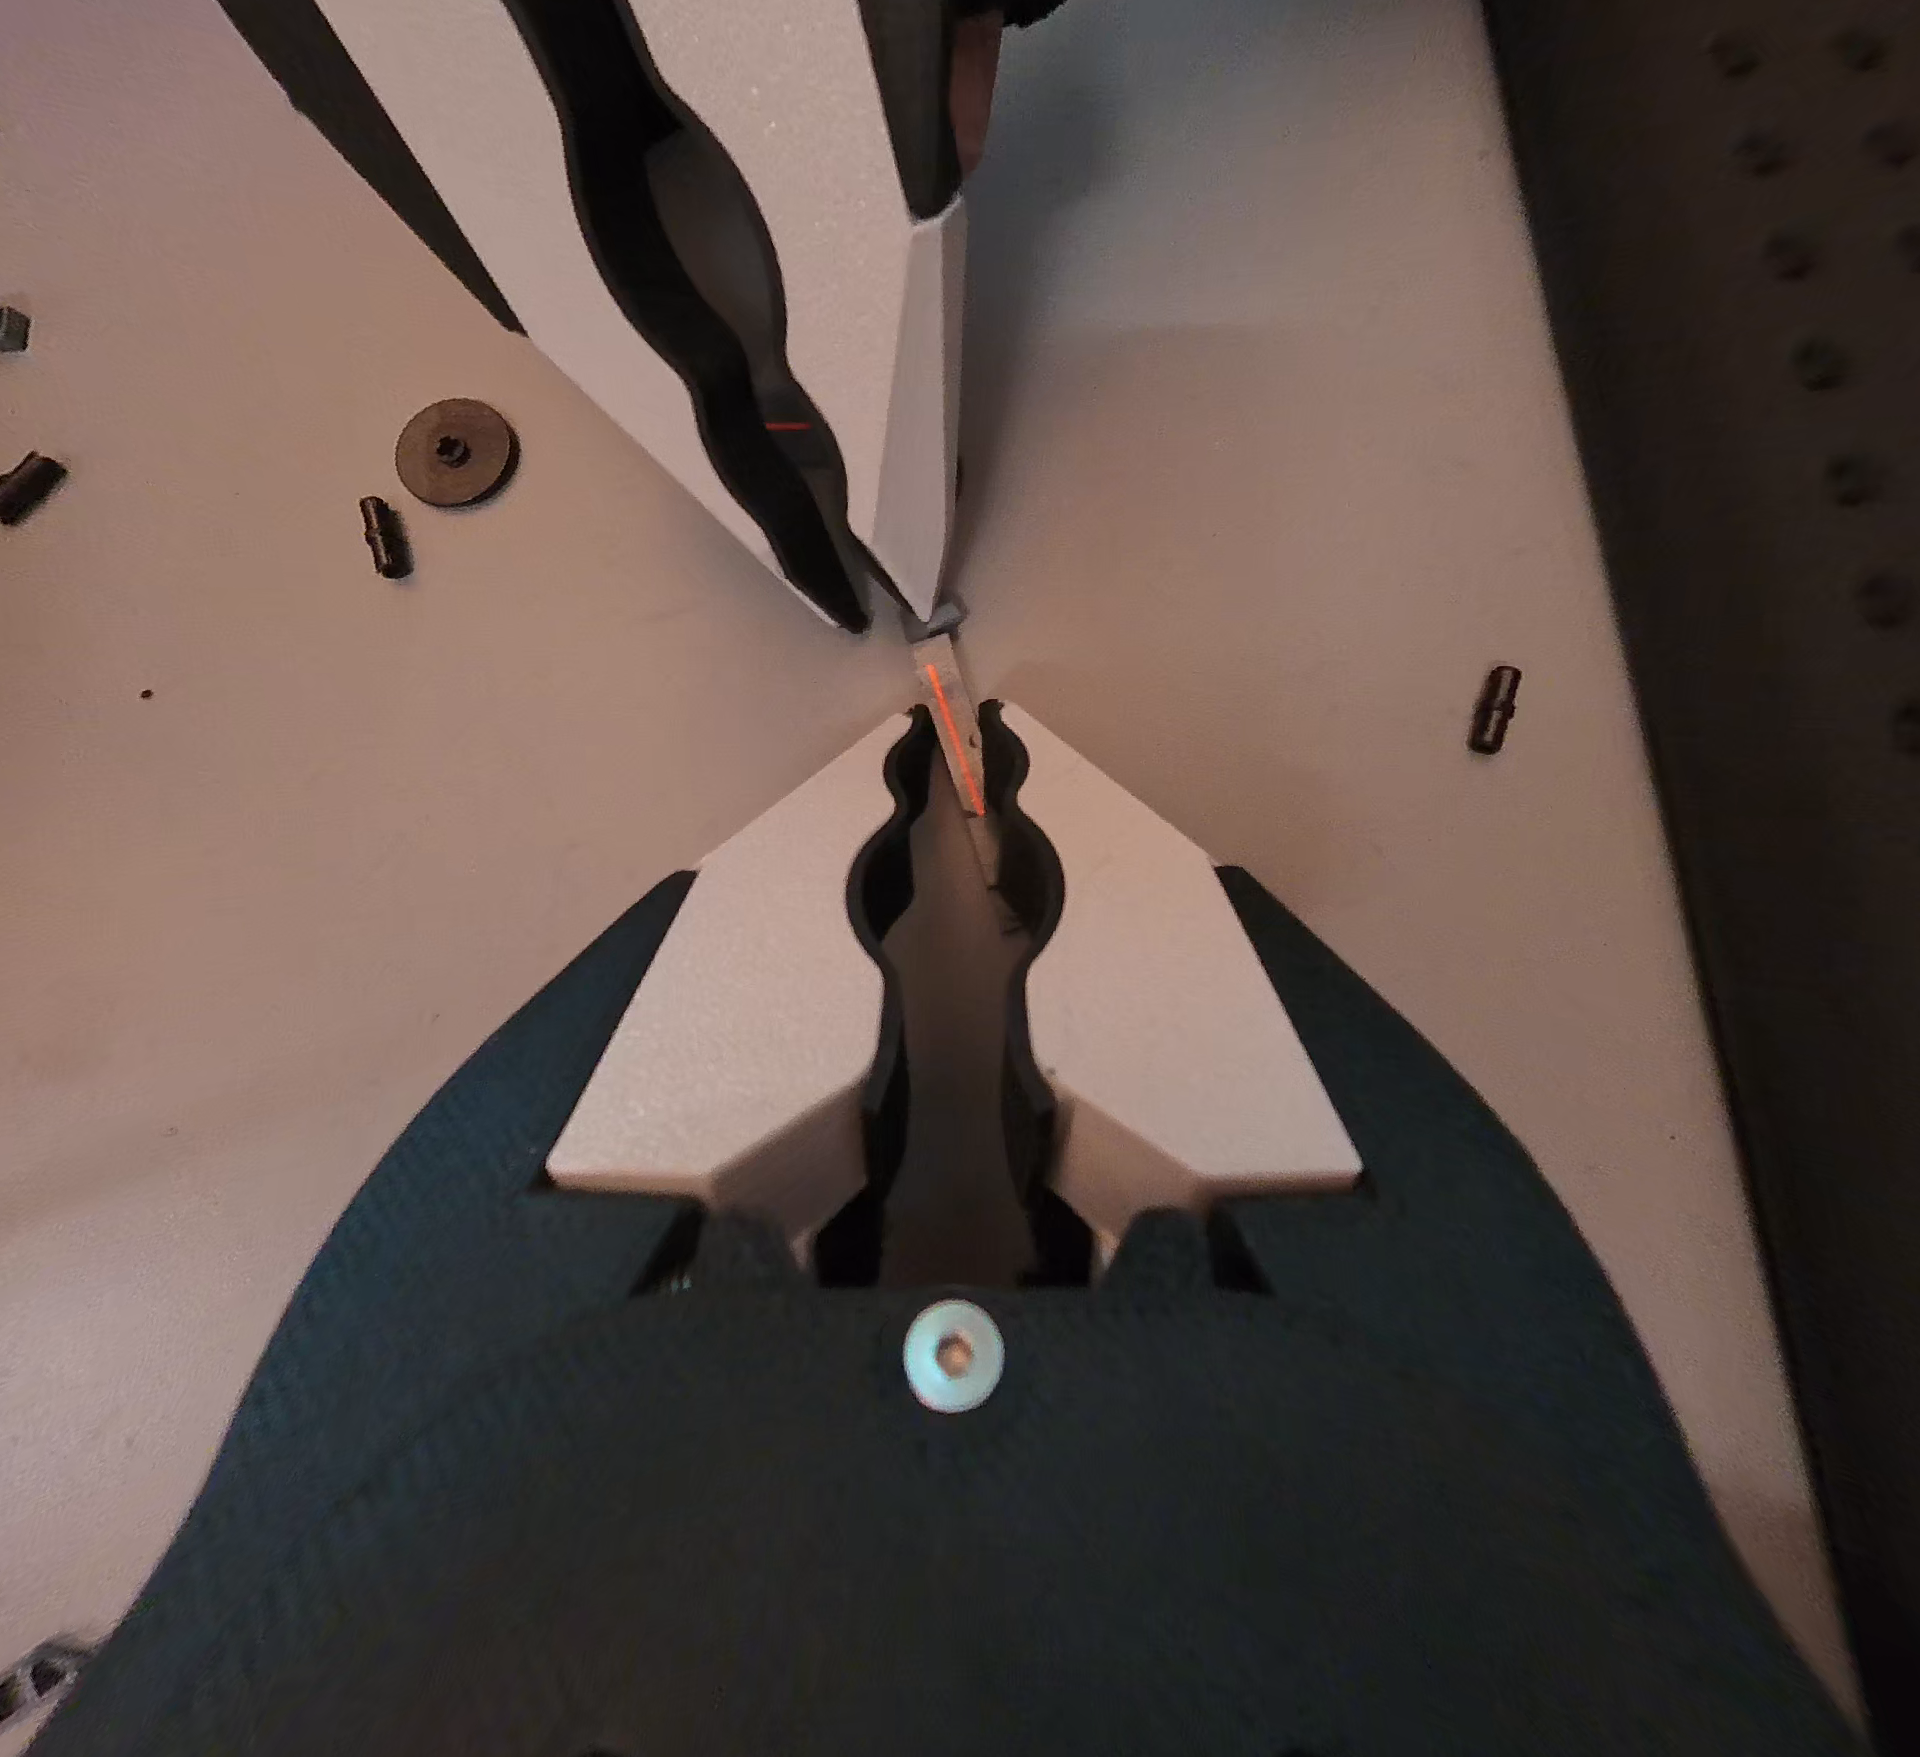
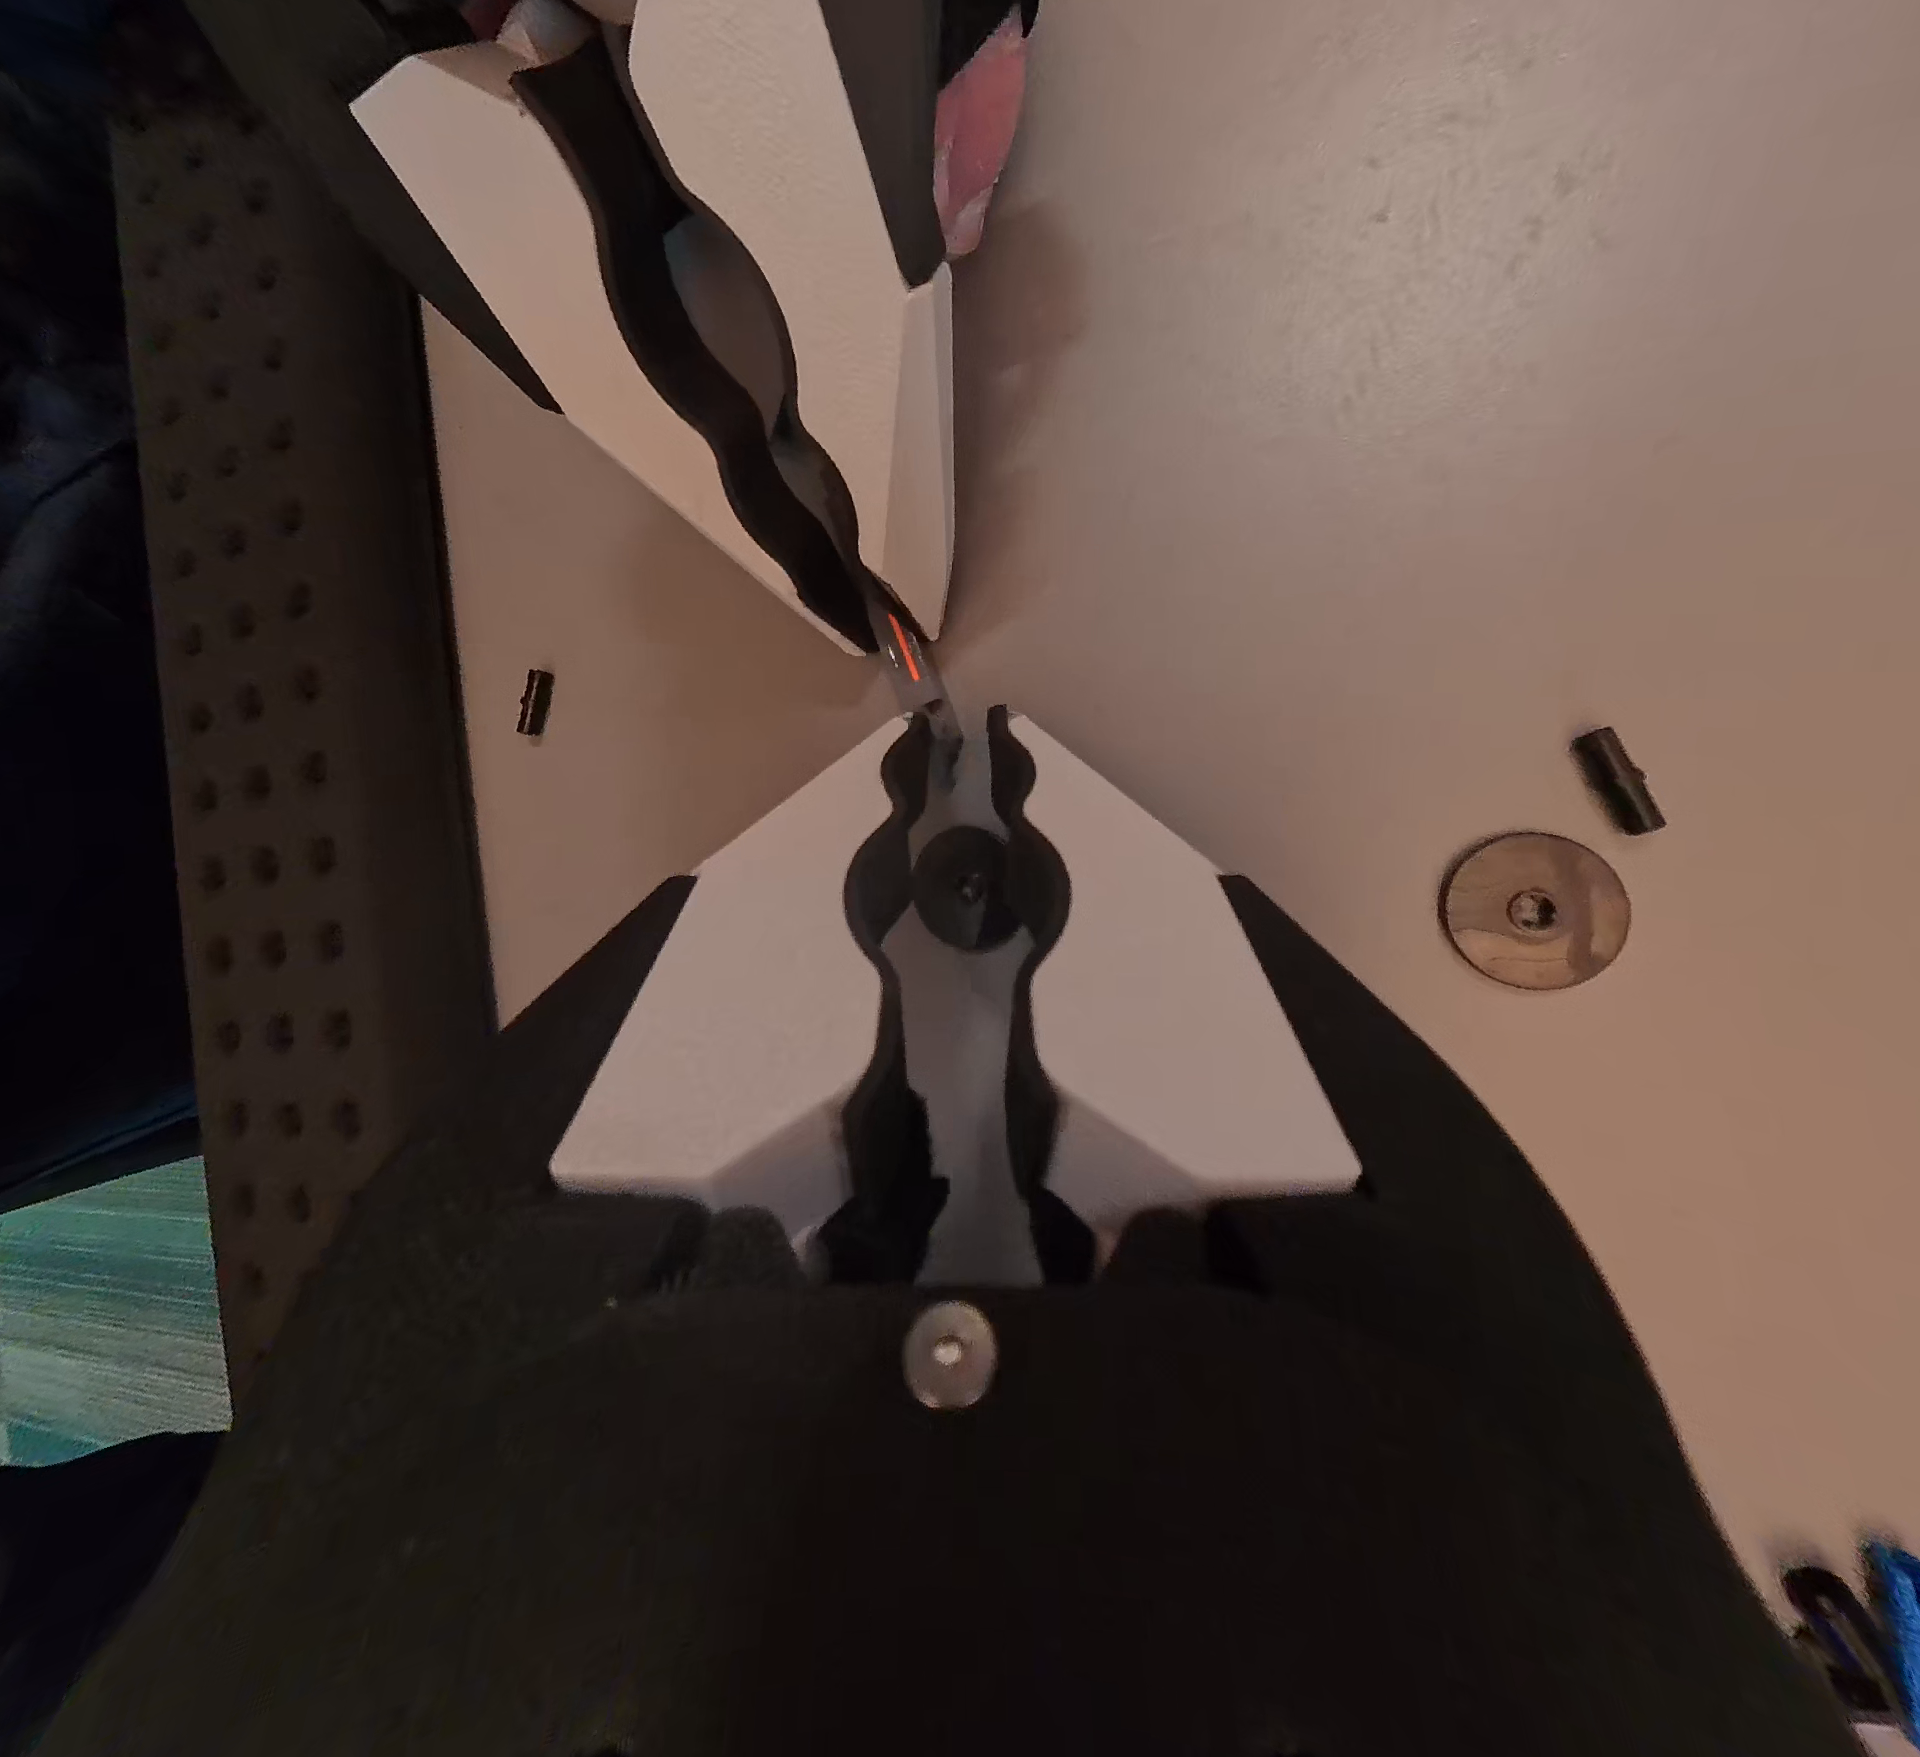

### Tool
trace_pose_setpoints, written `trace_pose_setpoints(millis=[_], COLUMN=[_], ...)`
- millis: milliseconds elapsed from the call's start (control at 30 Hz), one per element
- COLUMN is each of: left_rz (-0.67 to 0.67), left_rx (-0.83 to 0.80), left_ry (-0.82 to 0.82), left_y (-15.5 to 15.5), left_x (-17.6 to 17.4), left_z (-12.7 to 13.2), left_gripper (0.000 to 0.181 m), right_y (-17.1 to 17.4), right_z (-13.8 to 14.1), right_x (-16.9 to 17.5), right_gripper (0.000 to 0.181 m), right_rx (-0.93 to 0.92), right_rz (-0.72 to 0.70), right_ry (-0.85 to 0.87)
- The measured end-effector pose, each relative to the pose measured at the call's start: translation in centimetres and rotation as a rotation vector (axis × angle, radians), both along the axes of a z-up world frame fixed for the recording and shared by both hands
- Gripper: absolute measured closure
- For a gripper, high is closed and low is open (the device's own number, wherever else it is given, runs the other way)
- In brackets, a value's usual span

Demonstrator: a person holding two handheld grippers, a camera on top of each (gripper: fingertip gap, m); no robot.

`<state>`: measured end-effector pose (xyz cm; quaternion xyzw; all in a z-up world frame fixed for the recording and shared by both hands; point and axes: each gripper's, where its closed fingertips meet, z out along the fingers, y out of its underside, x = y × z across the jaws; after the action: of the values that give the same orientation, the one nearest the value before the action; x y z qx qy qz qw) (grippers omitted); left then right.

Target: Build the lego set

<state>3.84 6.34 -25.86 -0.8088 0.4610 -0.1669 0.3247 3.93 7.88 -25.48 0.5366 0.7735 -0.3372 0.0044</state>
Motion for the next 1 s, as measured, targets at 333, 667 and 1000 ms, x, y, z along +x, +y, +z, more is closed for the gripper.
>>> trace_pose_setpoints(millis=[333, 667, 1000], left_rz=[0.003, 0.004, 0.006], left_rx=[-0.001, -0.002, -0.006], left_ry=[-0.001, -0.003, -0.006], left_y=[0.0, 0.0, 0.0], left_x=[0.0, 0.0, 0.0], left_z=[0.0, 0.0, 0.0], left_gripper=[0.174, 0.175, 0.174], right_y=[0.1, -0.5, -0.4], right_z=[0.6, 0.1, 0.3], right_x=[0.3, 0.6, 0.4], right_gripper=[0.167, 0.175, 0.181], right_rx=[0.032, 0.206, 0.147], right_rz=[0.044, 0.178, 0.131], right_ry=[0.046, 0.111, 0.083])
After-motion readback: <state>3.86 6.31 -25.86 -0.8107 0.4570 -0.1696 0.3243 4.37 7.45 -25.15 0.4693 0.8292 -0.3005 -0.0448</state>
